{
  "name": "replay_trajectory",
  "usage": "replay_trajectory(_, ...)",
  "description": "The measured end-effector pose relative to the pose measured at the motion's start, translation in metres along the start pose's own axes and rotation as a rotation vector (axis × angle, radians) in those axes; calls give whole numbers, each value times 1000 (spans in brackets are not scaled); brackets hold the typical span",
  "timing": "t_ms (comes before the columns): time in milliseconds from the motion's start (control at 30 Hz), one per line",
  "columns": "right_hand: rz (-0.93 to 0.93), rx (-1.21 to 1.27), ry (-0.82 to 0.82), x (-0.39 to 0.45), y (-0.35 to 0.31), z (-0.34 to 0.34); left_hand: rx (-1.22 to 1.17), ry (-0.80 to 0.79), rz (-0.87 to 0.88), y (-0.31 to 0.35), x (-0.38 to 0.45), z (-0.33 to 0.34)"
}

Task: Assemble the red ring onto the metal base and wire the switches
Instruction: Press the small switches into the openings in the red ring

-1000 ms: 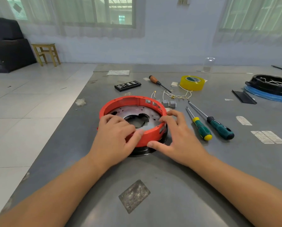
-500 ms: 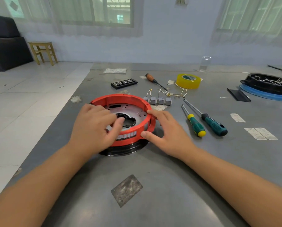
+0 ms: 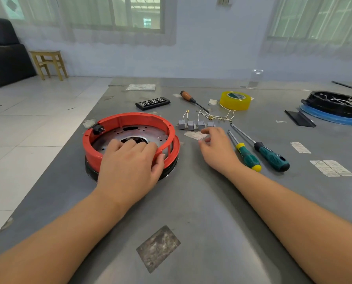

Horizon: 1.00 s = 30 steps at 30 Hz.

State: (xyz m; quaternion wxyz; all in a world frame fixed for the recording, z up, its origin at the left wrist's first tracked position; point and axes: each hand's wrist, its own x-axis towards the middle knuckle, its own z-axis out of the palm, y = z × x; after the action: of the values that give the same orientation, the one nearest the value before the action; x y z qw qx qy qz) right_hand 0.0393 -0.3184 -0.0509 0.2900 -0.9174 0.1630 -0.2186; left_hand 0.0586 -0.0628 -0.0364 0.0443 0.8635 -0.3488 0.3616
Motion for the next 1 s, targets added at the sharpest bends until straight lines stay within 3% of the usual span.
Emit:
replay_trajectory(200,166,-254,148,45,2,13,19,-16,-59,-3,0,7)
replay_trajectory(433,169,-399,53,64,7,16,-3,23,-78,-4,0,11)
replay_trajectory(700,193,-343,119,57,7,14,32,-13,-64,-6,0,12)
replay_trajectory(867,102,-180,168,17,-5,6,12,16,-59,-7,0,12)
replay_trajectory(1000,-158,-21,125,-35,-16,-4,-24,68,-34,-9,-2,14)
